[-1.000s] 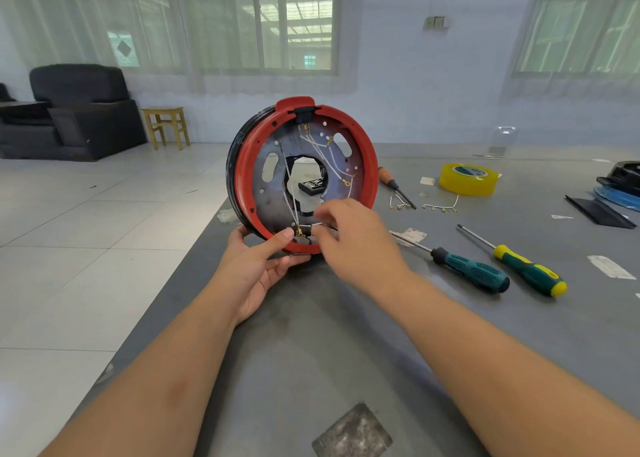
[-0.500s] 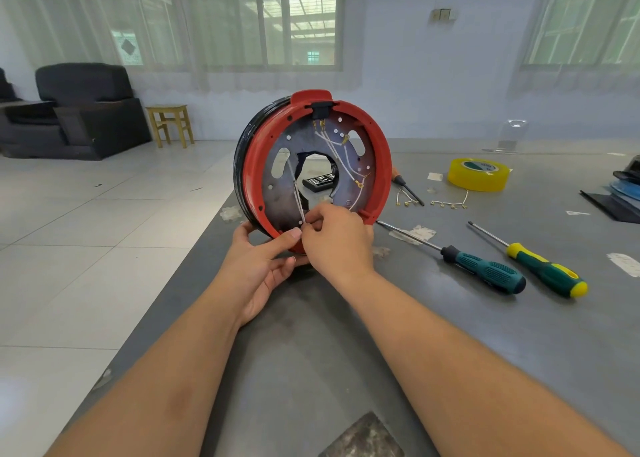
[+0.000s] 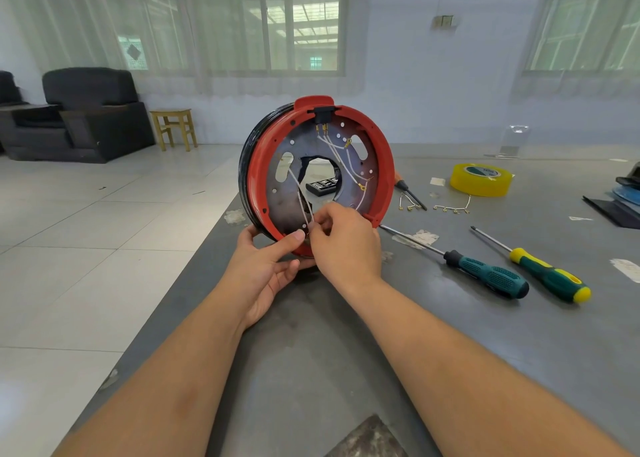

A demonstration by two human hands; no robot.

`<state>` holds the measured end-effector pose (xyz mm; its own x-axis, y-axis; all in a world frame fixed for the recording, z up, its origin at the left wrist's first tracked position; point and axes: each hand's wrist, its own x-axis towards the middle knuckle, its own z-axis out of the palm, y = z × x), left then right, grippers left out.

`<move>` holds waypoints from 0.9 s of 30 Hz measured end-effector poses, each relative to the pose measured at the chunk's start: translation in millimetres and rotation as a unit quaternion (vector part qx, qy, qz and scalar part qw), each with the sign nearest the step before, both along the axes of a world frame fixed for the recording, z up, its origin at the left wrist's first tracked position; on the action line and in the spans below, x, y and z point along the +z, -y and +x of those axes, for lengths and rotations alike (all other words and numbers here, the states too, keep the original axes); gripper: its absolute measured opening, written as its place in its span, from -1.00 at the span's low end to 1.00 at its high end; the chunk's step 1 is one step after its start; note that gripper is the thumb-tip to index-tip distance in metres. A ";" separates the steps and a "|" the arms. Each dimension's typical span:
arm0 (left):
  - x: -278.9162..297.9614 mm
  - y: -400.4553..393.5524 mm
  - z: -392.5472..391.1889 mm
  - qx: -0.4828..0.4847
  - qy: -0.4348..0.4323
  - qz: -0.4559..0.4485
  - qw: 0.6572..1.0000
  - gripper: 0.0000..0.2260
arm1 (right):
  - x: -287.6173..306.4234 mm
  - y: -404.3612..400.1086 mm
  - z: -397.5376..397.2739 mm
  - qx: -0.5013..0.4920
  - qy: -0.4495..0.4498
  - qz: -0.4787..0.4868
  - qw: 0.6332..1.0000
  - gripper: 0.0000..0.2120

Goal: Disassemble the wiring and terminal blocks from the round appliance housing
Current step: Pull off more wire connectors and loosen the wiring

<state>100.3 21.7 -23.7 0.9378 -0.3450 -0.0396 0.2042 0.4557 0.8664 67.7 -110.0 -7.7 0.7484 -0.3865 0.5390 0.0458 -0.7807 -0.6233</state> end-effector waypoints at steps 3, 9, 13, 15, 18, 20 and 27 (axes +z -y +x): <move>-1.1 -0.6 0.3 0.000 -0.005 -0.002 1.000 -0.36 | -2.0 1.9 -3.1 0.008 0.038 -0.029 0.999 -0.95; -1.1 -1.3 0.4 0.018 -0.004 -0.013 1.000 -0.39 | -1.9 17.7 -11.8 0.045 0.130 -0.059 0.989 -0.96; -0.7 -0.6 1.3 0.046 -0.024 -0.027 0.998 -0.45 | 2.5 50.7 -19.0 -0.005 0.174 0.032 0.984 -0.95; -0.7 -0.2 1.5 0.055 -0.028 -0.033 0.998 -0.44 | 3.9 76.0 -19.3 -0.061 0.170 0.105 0.978 -0.93; 0.2 -0.2 2.6 0.064 -0.029 -0.036 0.997 -0.40 | 1.9 109.4 -14.5 -0.118 0.092 0.169 0.974 -0.95; 0.2 0.6 4.3 0.066 -0.029 -0.037 0.997 -0.39 | 0.7 126.4 -5.7 -0.128 0.009 0.173 0.976 -0.86; -1.7 0.1 9.6 0.060 -0.037 -0.046 0.996 -0.41 | 21.7 161.5 47.4 -0.143 -0.155 0.046 0.976 -0.84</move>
